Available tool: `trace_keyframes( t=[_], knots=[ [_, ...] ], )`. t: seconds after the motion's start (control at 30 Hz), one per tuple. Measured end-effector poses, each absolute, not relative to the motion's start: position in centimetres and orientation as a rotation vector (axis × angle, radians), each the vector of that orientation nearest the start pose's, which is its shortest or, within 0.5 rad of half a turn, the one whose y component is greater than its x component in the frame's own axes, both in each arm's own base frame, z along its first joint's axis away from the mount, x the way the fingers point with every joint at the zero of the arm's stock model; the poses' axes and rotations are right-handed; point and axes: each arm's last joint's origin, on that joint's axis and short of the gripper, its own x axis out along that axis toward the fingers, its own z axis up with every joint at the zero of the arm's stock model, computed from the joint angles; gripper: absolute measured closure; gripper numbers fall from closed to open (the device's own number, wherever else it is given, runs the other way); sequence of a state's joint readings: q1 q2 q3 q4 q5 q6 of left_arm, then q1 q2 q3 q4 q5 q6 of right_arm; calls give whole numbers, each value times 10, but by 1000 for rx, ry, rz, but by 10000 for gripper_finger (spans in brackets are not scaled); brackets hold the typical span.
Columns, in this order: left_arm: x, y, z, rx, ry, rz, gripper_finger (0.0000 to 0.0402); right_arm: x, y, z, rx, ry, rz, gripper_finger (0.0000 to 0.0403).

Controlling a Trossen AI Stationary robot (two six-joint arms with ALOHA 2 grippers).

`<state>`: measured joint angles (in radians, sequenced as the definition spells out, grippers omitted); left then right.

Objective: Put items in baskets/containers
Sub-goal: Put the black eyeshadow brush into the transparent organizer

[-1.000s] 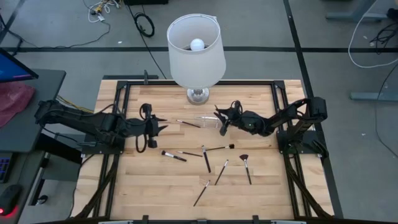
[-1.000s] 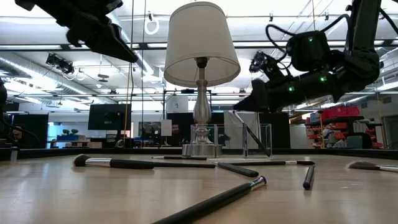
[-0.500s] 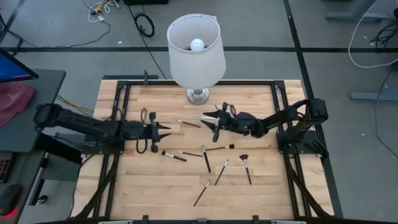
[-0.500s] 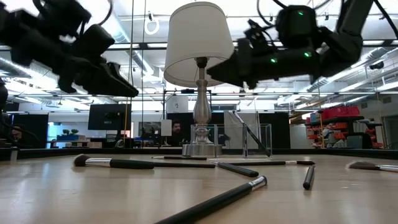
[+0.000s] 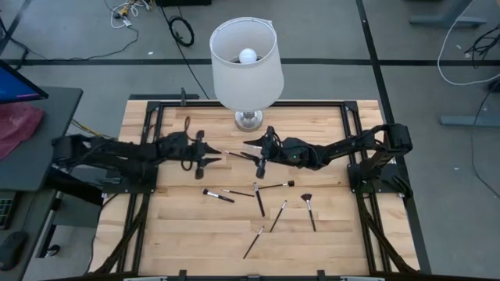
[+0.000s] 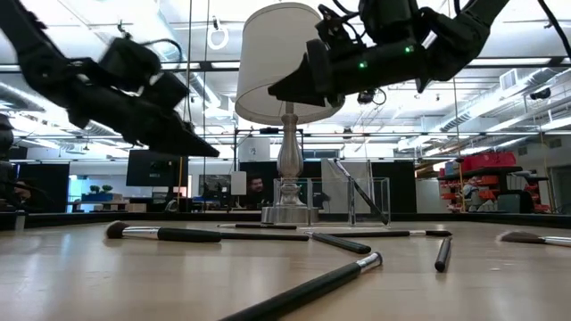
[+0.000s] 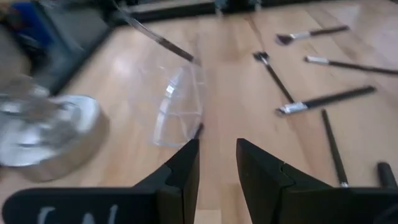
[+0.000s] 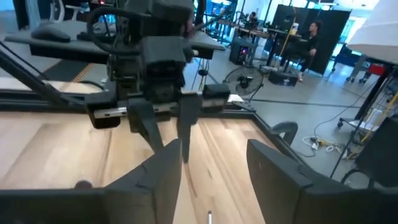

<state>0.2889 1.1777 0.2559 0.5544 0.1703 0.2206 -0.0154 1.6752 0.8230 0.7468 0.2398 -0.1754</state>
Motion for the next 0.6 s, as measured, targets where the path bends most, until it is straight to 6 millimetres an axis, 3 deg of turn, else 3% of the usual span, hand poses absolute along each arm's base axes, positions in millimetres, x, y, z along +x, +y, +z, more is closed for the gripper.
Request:
trace_keyframes(
  t=[0.13,0.37,0.6],
  knots=[
    [213,65,144,135,434,1,291,349,-12,211,-207,134,-247,222],
    [234,90,125,114,510,32,291,349,-13,208,-210,159,-244,223],
    [243,107,102,60,604,56,291,348,-13,203,-213,212,-239,223]
  ],
)
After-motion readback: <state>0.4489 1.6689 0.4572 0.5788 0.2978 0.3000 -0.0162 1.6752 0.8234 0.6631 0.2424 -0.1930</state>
